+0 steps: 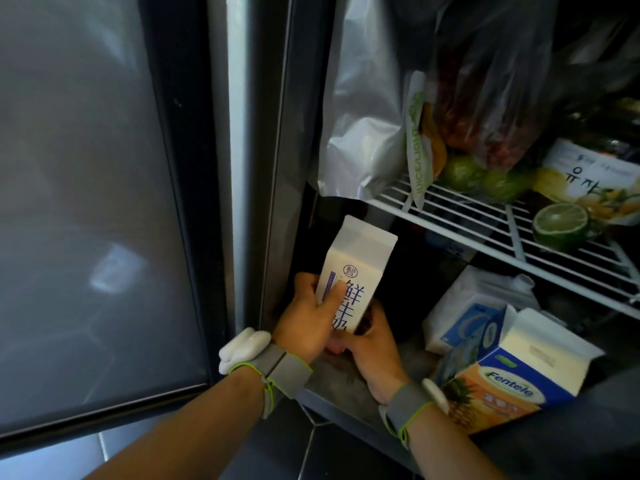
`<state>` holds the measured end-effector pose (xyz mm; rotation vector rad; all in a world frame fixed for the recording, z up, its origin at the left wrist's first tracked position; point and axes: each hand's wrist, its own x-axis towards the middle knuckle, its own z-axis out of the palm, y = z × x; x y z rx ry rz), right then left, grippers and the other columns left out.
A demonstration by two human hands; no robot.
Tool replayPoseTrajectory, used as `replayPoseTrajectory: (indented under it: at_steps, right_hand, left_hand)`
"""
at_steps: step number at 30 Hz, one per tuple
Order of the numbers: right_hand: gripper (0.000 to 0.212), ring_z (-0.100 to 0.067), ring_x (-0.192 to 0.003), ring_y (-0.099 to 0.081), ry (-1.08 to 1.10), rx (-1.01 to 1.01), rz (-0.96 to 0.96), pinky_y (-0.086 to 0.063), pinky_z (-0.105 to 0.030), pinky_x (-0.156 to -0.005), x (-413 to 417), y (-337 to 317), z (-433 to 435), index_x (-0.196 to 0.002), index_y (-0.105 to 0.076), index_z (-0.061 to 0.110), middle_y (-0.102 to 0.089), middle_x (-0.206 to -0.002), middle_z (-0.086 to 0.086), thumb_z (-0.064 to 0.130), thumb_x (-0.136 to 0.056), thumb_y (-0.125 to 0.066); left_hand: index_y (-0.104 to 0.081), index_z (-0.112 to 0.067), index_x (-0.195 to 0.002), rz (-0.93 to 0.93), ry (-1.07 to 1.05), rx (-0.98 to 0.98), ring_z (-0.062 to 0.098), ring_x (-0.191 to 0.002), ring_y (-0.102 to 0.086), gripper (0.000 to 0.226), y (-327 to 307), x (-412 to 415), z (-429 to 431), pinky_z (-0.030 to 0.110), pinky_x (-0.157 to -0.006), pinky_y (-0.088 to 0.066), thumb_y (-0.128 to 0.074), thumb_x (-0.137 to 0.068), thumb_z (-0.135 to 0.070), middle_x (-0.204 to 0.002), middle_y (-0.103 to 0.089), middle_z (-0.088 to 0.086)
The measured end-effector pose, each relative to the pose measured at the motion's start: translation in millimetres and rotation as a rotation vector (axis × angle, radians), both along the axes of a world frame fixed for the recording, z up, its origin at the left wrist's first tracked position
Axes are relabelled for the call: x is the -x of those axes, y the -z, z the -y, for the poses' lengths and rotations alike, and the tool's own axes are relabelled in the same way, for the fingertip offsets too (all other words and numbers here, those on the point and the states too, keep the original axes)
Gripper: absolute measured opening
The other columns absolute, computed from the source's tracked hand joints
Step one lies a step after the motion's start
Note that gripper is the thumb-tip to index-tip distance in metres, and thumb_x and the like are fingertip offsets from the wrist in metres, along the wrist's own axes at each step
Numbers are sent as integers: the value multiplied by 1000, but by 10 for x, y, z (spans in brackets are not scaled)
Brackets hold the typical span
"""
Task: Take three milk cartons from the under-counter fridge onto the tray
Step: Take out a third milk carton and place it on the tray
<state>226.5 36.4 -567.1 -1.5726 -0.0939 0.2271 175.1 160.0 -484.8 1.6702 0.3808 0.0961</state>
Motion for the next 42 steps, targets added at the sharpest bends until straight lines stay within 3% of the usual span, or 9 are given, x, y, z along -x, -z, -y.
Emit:
replayPoseTrajectory:
  at_steps: [6, 12, 19, 22, 26, 28, 31, 36, 42]
  right_hand:
    - [84, -16, -115, -69, -41, 0, 14, -61, -27, -79, 147, -38, 115, -139, -51, 25, -73, -124, 2, -12, -70, -82]
    - [82, -8, -111, -71, -155, 35, 64, -60, -22, -77, 408, -335, 255, -138, -55, 29, -74, -122, 11, -7, -71, -84]
    - [79, -17, -110, -73, -305, 131, 11, -61, -25, -79, 878, -946, 376, -137, -57, 20, -76, -120, 2, -11, -70, -83]
    - [76, -11, -111, -72, -371, 174, -84, -59, -20, -80, 1124, -1489, 356, -135, -59, 27, -75, -121, 7, 0, -69, -87]
    - [73, -9, -114, -70, -428, 309, -114, -58, -35, -93, 1448, -2167, 286, -126, -62, 44, -74, -122, 12, 23, -61, -90]
    - [73, -10, -112, -71, -451, 300, -121, -59, -33, -92, 1659, -2457, 253, -123, -65, 44, -75, -121, 11, 26, -57, -91]
    - [66, -12, -107, -73, -500, 296, -186, -58, -25, -82, 1960, -3176, 116, -114, -69, 45, -78, -115, 9, 25, -55, -91]
    - [66, -23, -111, -72, -575, 213, -248, -58, -30, -84, 2483, -4513, -137, -130, -63, 20, -76, -118, -5, 3, -69, -84]
    - [63, -15, -100, -74, -601, 183, -206, -58, -24, -79, 2725, -5839, -408, -127, -64, 19, -78, -111, -2, -4, -72, -84]
  left_hand:
    - [-52, -23, -135, 119, 37, -25, 12, -115, -66, 45, -2, 241, -38, 40, -102, -53, -61, -93, -37, -125, -69, -7]
    - [-50, -37, -137, 187, 105, -163, -7, -106, -67, 49, -91, 561, -139, 26, -92, -59, -63, -90, -41, -117, -70, -23]
    - [-50, -35, -141, 197, 125, -164, -1, -101, -72, 57, -612, 1126, -307, 20, -82, -60, -69, -89, -21, -120, -72, -18]
    - [-54, -37, -139, 139, 83, -97, 0, -95, -73, 56, -1061, 1429, -410, 17, -79, -60, -71, -88, -20, -116, -73, -21]
    - [-60, -32, -135, 101, -41, -2, 11, -98, -74, 54, -1578, 1844, -435, 28, -86, -60, -75, -84, -27, -112, -75, -9]
    - [-65, -34, -130, 114, -142, 32, 9, -93, -74, 54, -1852, 2059, -371, 22, -82, -59, -77, -77, -36, -104, -73, -10]
    - [-68, -34, -126, 127, -236, 65, 9, -95, -72, 52, -2404, 2396, -391, 14, -79, -55, -75, -76, -45, -104, -68, -9]
    - [-68, -31, -127, 155, -252, 161, 20, -121, -63, 51, -3705, 2882, -564, 38, -94, -58, -71, -81, -54, -130, -62, -10]
    - [-44, -40, -146, 159, -126, 277, 19, -120, -66, 59, -5072, 3203, -823, 41, -92, -59, -64, -91, -43, -140, -62, 0]
